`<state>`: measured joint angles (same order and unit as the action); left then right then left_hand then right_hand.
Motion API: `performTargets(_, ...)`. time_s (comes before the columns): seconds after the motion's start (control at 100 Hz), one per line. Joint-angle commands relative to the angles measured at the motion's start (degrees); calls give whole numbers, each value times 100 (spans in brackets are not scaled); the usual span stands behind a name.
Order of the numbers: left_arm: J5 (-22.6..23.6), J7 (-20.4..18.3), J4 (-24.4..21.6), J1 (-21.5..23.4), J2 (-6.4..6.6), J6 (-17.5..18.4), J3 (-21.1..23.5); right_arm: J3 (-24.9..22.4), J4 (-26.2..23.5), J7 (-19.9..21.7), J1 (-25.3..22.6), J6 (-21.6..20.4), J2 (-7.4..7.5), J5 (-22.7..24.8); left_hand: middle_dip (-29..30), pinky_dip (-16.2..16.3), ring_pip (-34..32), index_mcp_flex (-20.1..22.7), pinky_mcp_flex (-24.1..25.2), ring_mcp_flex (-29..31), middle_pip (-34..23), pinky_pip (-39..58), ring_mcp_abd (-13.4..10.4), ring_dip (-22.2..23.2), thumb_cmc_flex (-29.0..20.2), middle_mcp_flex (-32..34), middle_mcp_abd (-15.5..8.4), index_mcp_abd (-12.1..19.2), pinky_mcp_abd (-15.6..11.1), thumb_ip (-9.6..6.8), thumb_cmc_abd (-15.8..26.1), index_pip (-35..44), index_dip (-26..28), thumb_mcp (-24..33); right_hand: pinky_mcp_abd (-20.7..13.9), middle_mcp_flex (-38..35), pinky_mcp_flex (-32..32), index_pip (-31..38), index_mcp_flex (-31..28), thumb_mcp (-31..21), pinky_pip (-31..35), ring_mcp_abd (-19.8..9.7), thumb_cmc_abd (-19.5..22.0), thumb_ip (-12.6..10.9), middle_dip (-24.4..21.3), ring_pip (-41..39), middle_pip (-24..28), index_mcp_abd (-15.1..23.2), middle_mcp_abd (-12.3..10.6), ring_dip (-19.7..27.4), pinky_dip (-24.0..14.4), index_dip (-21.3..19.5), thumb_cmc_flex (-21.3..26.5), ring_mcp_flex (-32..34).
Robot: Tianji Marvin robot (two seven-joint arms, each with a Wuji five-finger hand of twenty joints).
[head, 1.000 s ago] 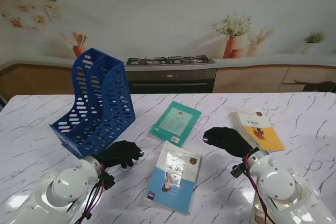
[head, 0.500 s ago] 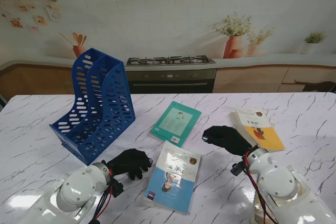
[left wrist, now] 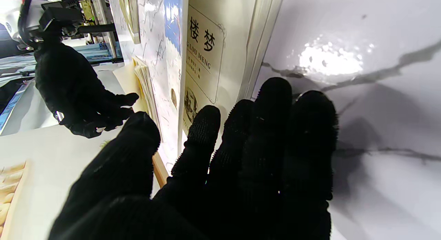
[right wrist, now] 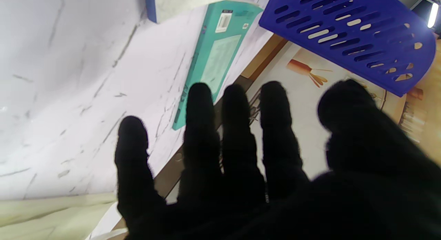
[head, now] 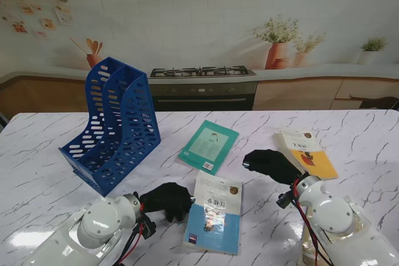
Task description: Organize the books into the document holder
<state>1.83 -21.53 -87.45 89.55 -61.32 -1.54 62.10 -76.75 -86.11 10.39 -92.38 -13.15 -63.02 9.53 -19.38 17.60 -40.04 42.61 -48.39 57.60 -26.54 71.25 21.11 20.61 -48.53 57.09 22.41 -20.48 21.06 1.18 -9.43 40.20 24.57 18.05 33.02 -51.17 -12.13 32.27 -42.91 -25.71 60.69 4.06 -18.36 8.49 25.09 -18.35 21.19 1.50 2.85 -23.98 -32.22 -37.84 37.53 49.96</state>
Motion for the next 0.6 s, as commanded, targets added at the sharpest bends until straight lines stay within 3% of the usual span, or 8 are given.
performTargets(0.0,-59,-152,254,99,-24,107,-165,5,-15,27,-59,-15,-9,3,33,-116,3,86,-43,139,-70,-19,470,-43,43,71,60,-186,407,-13,243,40,-74,-165,-767,-137,18,135,19,43,133,-63,-26,-15,-88,-56,63,147,-93,81,42,127,9,68)
performTargets(0.02,-77,-168,254,93,-23,103,-179,2,-17,33,-59,-17,-7,5,39,-124,8,82,-43,129,-51,-15,488,-46,-22,39,163,-115,407,-21,191,41,-74,-153,-762,-144,19,137,11,39,135,-65,-25,-15,-90,-54,60,154,-87,81,41,128,4,64)
performTargets(0.15,-111,-230,235,94,-9,103,-213,-7,-8,57,-47,-32,1,23,41,-163,-14,78,-34,134,-42,8,487,-42,-74,8,218,-89,442,-29,206,14,-85,-211,-720,-183,17,135,-8,1,153,-37,-51,-16,-94,-60,37,148,-80,77,37,131,-17,97)
performTargets(0.31,-20,-280,45,208,26,7,-81,1,-32,115,-12,-5,17,55,44,-189,52,-132,204,-41,1,-33,421,-52,-84,-186,-2,39,410,-41,321,-181,-160,-443,-692,-196,6,120,-22,-43,177,-18,-49,-11,-96,-47,1,141,-75,76,30,140,-67,100)
performTargets(0.36,21,-317,-36,264,43,-32,10,-1,-69,120,-11,28,21,93,30,148,197,-320,635,-331,20,-16,348,40,-200,-384,-245,140,468,-72,456,-315,-181,-820,-684,-192,-5,109,-14,-51,191,-16,-53,-10,-95,-43,-7,154,-66,76,25,141,-78,98)
performTargets(0.42,137,-295,-125,331,53,-49,126,-17,-140,142,-23,86,33,165,-7,474,166,-425,920,-439,-35,214,373,120,-243,-449,-324,304,468,-85,441,-327,-148,-908,-646,-182,-45,99,-7,-57,225,16,-66,-8,-91,-55,-13,150,-63,70,12,139,-88,117)
performTargets(0.55,372,-120,-284,445,37,-134,343,-126,-492,346,-144,498,97,439,-114,804,160,-521,1284,-539,-93,274,258,194,-83,-465,-465,396,537,-54,322,-408,-145,-1109,-516,-134,-241,-24,-4,-73,442,82,-38,-63,-60,-120,9,84,-47,37,-77,124,-170,162)
performTargets(0.59,423,-49,-306,456,25,-160,388,-162,-632,447,-192,698,122,533,-162,931,171,-572,1468,-614,-86,233,157,254,8,-511,-520,454,522,-18,226,-476,-149,-1263,-500,-94,-311,-325,-70,-201,542,94,-10,-220,-60,-154,8,22,-42,33,-101,-150,-400,174)
